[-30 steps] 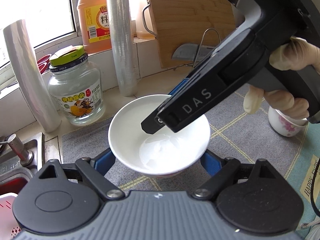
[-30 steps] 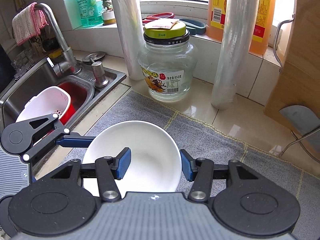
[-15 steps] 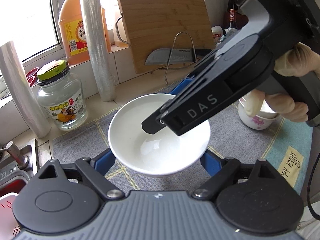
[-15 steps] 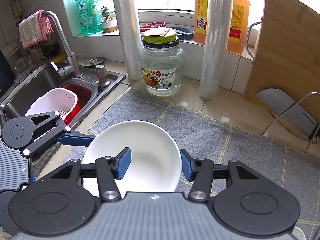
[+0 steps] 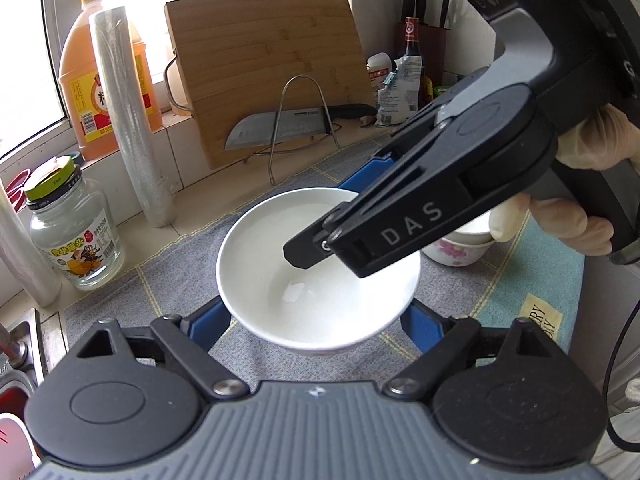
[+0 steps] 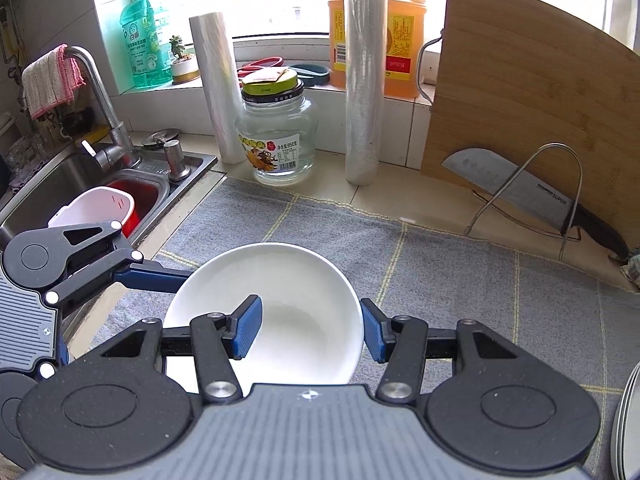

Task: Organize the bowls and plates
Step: 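Lift the flower-print bowl with the right tool and carry it toward the bowl stack, then lower the flower-print bowl onto the bowl stack and open the right tool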

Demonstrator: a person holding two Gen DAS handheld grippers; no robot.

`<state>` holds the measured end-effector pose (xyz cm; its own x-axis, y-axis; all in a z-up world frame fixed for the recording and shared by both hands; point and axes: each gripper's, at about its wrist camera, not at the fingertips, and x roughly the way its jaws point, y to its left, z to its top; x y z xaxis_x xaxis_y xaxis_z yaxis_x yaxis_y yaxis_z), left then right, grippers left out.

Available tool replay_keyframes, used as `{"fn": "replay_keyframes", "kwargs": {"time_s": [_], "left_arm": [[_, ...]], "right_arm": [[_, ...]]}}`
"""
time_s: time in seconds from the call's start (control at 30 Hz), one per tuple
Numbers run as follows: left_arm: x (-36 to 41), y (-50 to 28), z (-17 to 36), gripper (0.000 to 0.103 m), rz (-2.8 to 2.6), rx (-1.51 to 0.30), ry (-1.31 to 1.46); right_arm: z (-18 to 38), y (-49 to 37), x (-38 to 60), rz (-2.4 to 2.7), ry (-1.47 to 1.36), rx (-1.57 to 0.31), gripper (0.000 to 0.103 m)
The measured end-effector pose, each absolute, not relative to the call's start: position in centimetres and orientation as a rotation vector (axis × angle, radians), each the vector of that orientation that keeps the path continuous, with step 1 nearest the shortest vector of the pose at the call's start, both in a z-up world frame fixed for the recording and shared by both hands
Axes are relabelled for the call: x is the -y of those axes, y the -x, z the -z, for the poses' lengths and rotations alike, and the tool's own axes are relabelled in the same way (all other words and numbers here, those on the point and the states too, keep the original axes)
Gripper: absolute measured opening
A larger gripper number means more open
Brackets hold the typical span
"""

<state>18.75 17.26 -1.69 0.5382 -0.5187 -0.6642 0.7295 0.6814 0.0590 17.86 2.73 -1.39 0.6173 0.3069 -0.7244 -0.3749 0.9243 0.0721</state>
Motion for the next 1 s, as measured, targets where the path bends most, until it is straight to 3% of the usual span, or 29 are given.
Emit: {"fn": "replay_keyframes", "kwargs": {"time_s": [1.0], "left_arm": [[-3.8, -19.4, 0.4, 0.091, 1.033, -0.575, -0.406]], "right_arm": [[0.2, -14.6, 10.9, -0.074, 0.026, -0.748, 0.058]]}}
